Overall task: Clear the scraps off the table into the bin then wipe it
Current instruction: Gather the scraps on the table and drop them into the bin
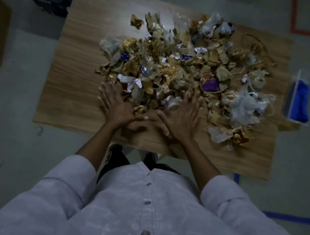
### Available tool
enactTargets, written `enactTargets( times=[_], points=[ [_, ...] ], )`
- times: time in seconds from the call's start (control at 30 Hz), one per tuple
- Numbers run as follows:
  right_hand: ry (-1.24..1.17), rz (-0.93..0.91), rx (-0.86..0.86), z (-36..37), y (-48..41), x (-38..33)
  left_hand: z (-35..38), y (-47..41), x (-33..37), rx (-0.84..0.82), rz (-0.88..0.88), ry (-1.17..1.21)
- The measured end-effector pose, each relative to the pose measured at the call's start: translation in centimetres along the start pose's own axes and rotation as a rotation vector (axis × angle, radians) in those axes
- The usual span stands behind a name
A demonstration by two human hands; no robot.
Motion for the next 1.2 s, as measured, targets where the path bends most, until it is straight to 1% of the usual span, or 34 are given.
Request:
enactTargets(
  times=[0.07, 0.13, 0.2, 0.27, 0.33, 0.4, 0.5, 0.57, 0.67, 0.7, 0.73, 0.8, 0.9, 0.97, 1.07, 1.2],
  points=[
    [0.046, -0.060, -0.017, 0.9, 3.2, 1.7, 2.2, 1.9, -1.1, 0.004, 0.043, -0.012],
    [0.137, -0.107, -0.060, 2.1, 5.4, 3.1, 4.7, 3.7, -1.5, -0.022, 0.041, -0.061],
    [0.206, -0.162, -0.070, 3.0, 6.0, 3.5, 6.5, 5.0, -1.4, 0.011, 0.069, -0.109],
    [0.222, -0.206, -0.067, 3.1, 5.1, 2.8, 7.5, 5.3, -0.9, 0.078, 0.136, -0.149],
    [0.203, -0.205, -0.049, 3.0, 3.2, 1.5, 7.5, 4.6, -0.2, 0.124, 0.156, -0.156],
    [0.160, -0.177, -0.012, 2.5, 0.6, 0.4, 6.9, 3.0, 0.7, 0.131, 0.134, -0.136],
    [0.115, -0.162, 0.037, 1.1, -2.9, -1.2, 5.4, 0.8, 2.0, 0.138, 0.151, -0.104],
    [0.098, -0.153, 0.088, -0.2, -3.4, -1.9, 4.2, 0.7, 2.4, 0.186, 0.135, -0.001],
    [-0.042, -0.142, 0.231, -2.4, -0.6, -1.0, 3.2, 3.7, 2.4, 0.291, -0.021, 0.313],
    [-0.084, -0.146, 0.284, -2.9, 1.0, 0.2, 3.4, 5.1, 2.6, 0.316, -0.031, 0.349],
    [-0.107, -0.136, 0.333, -3.4, 2.8, 1.7, 3.9, 6.6, 3.0, 0.345, 0.018, 0.324],
    [-0.079, -0.034, 0.415, -4.2, 6.2, 5.6, 5.8, 9.3, 4.5, 0.338, 0.243, 0.173],
    [-0.030, 0.253, 0.471, -5.8, 9.6, 12.1, 9.8, 11.9, 7.4, 0.215, 0.596, -0.087],
    [-0.022, 0.389, 0.443, -6.4, 10.8, 15.4, 12.2, 12.5, 9.3, 0.145, 0.730, -0.198],
    [-0.015, 0.434, 0.339, -6.3, 10.6, 17.9, 14.6, 11.5, 11.4, 0.092, 0.766, -0.320],
    [-0.008, 0.406, 0.222, -4.9, 8.4, 18.0, 15.7, 8.7, 12.6, 0.081, 0.696, -0.366]
  ],
)
Point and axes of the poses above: each hand's wrist, its own y-axis away from the middle knuckle, its own z-axis out of the palm, x = y × z, the point moved 6 cm from there along -y, towards the middle knuckle, and after that the axes turned 8 degrees about -z, right-handed, at the moved point
